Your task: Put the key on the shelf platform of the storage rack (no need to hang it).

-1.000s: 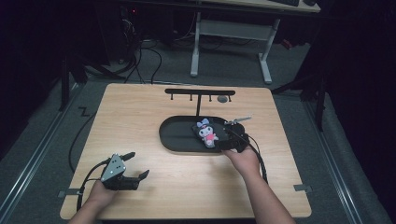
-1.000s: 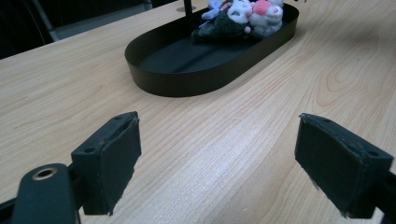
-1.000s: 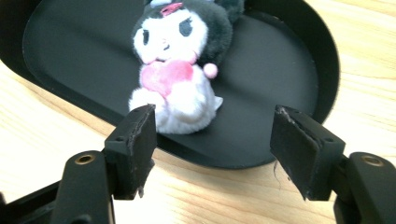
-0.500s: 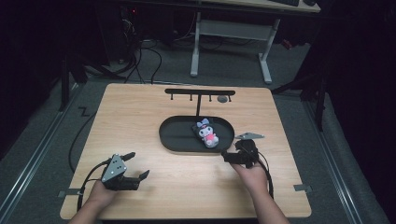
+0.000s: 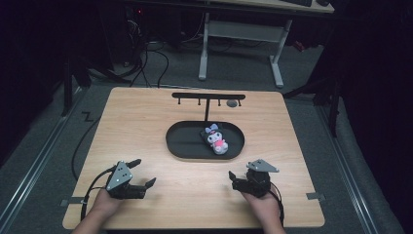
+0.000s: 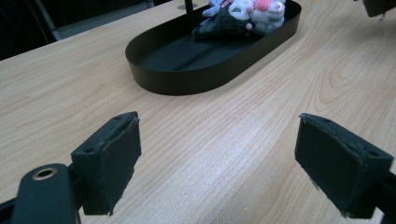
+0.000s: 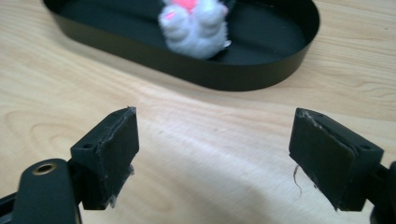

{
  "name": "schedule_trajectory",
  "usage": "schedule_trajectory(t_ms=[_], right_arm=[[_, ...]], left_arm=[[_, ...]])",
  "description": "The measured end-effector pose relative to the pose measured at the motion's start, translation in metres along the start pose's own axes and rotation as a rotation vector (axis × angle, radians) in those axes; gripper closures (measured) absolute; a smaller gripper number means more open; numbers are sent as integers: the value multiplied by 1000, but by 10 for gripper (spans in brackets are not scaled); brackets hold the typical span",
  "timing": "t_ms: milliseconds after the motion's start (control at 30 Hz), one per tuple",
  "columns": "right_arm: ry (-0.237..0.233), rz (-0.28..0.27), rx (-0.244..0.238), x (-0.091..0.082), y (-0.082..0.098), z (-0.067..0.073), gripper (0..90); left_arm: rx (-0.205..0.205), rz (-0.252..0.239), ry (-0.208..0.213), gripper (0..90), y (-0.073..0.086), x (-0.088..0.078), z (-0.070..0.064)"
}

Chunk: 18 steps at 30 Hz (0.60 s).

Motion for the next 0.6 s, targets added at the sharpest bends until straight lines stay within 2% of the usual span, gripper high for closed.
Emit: schedule_trajectory(t_ms=[133,233,500,600], right_arm=[[-5,-34,-17,-9,10,5,148],[18,-55,-47,-12,13,4,148],[9,-63,-11,-10,11,3,148],[13,-61,-23,-8,10,3,148]], left_arm=[[-2,-2,3,154,0,0,0],[2,6,3,154,0,1,0],[7,4,3,154,0,0,-1],[9,2,6,154,0,0,-1]])
Point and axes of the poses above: each handheld gripper's, and its own axes: x roughly forward along the jaws, y roughly out of its underside, z roughly to its left, the point moved 8 cm from there along x, roughly forward along the jaws, and after that the axes turned 10 degrees about y, right-handed, at the moved point
